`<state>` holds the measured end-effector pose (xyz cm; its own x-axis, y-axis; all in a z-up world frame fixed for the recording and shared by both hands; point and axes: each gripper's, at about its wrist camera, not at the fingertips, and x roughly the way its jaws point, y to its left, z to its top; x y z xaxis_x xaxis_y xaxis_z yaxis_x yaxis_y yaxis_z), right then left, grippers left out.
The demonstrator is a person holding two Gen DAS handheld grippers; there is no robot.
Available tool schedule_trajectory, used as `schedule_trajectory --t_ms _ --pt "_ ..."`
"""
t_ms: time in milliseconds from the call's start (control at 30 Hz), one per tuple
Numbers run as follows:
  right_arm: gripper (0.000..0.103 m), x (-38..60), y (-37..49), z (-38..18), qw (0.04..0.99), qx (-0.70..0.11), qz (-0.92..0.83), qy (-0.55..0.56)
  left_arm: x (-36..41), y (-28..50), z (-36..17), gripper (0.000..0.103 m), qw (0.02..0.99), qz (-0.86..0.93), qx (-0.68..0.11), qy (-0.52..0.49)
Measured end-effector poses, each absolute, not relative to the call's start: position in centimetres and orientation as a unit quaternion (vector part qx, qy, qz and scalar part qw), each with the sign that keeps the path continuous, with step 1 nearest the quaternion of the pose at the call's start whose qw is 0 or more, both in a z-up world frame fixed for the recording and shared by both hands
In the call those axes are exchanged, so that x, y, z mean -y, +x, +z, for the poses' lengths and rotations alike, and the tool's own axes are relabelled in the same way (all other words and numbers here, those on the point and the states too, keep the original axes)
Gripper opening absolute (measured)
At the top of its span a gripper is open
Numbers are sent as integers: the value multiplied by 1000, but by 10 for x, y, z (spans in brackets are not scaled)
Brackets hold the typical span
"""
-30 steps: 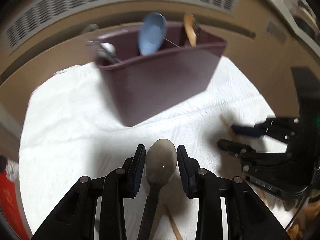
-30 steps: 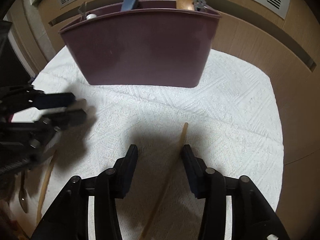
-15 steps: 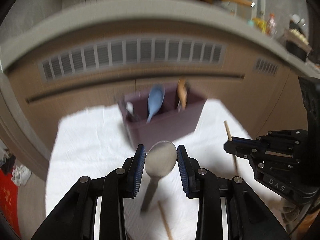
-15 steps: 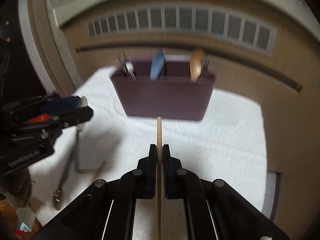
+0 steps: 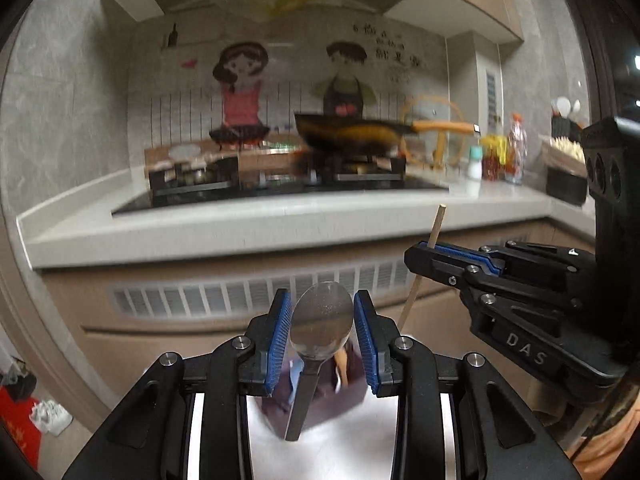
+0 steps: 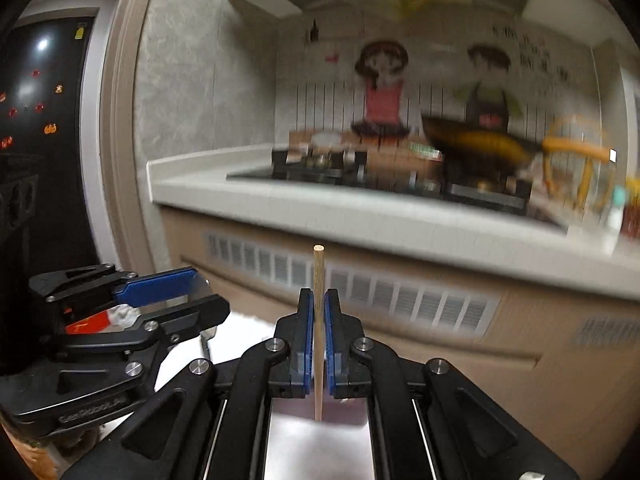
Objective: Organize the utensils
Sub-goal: 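Lift the spoon and chopstick over the caddy and open both grippers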
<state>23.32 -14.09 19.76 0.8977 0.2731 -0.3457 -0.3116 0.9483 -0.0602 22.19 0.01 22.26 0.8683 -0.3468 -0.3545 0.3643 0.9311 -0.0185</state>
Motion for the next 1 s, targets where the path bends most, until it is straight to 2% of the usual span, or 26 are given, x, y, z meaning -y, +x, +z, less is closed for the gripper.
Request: schedule_trajectory --t_ms 167,333,533,733,1000 --pt "5 141 251 230 976 -145 142 -73 4 240 243 33 971 -178 -158 15" --pt "5 149 275 229 977 -153 131 -74 5 271 226 33 965 -194 -178 -9" --pt "5 155 320 189 969 -199 131 -61 6 322 171 33 954 -191 -230 -30" --pt "5 151 360 127 954 -264 130 -56 5 369 109 33 940 -179 -287 -53" --pt "5 149 396 57 931 -338 134 -42 11 397 60 33 926 -170 -333 -50"
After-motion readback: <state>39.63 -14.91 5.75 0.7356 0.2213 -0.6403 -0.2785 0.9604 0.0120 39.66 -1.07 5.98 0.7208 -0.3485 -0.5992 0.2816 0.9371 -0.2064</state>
